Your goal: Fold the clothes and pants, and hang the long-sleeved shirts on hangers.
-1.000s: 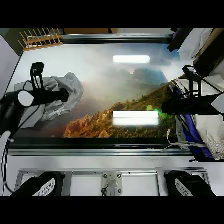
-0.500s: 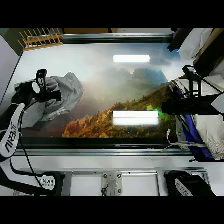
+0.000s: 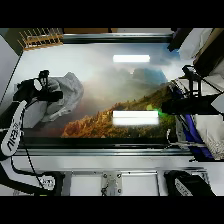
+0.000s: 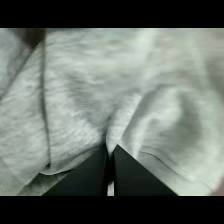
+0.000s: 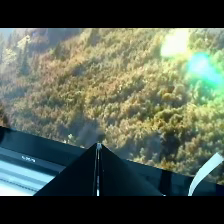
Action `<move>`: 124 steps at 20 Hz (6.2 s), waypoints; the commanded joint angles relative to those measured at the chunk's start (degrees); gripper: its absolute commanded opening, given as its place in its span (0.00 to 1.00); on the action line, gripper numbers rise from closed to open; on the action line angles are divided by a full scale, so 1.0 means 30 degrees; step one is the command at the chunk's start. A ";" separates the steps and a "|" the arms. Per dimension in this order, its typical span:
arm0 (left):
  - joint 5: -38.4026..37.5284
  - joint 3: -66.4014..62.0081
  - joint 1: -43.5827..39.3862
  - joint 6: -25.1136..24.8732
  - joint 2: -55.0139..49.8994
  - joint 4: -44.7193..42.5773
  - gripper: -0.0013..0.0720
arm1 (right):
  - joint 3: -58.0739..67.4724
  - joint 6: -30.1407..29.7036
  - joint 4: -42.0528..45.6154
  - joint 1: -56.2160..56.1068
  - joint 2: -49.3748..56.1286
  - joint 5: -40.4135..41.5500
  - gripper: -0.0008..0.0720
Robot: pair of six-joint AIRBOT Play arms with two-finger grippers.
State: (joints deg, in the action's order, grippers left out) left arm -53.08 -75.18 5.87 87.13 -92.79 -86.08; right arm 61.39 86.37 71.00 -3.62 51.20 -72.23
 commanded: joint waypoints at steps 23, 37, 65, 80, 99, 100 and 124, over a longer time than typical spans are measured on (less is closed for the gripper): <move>-0.2725 0.0204 -0.6076 0.2484 0.5479 0.3730 0.95 | 0.0576 -0.1515 0.0248 0.3774 -0.2382 0.0073 0.05; -0.1530 0.5559 0.0517 -0.3446 -0.0423 1.5096 0.95 | 0.0517 -0.1501 -0.0838 0.3774 -0.2084 0.0066 0.05; -0.0561 0.5603 0.1843 -0.3475 0.5654 1.0586 0.03 | -0.7992 -0.5129 -0.8743 0.2127 0.9107 0.7249 0.42; -0.1494 -0.3861 0.4473 -0.3475 1.7544 1.0528 0.03 | 0.7745 -0.5880 -0.7322 0.3949 -0.2135 0.2637 0.04; 0.2433 0.0903 0.2186 -0.4022 1.1111 1.0506 0.03 | 0.7766 -0.1290 -0.2922 0.2463 0.5289 0.2084 0.04; 0.2747 -0.0066 0.1705 -0.4029 0.9180 1.0506 0.03 | 0.7796 -0.1290 -0.2820 0.2448 0.6710 0.2922 0.04; -0.1894 1.0943 0.4896 -0.2062 0.5384 0.9741 0.86 | 0.4510 -0.1843 -0.2725 0.2098 0.4991 0.1559 0.61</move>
State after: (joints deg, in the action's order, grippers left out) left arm -60.49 -42.63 22.59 79.88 -76.73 -56.99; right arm 75.22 80.84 62.83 2.96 66.39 -67.44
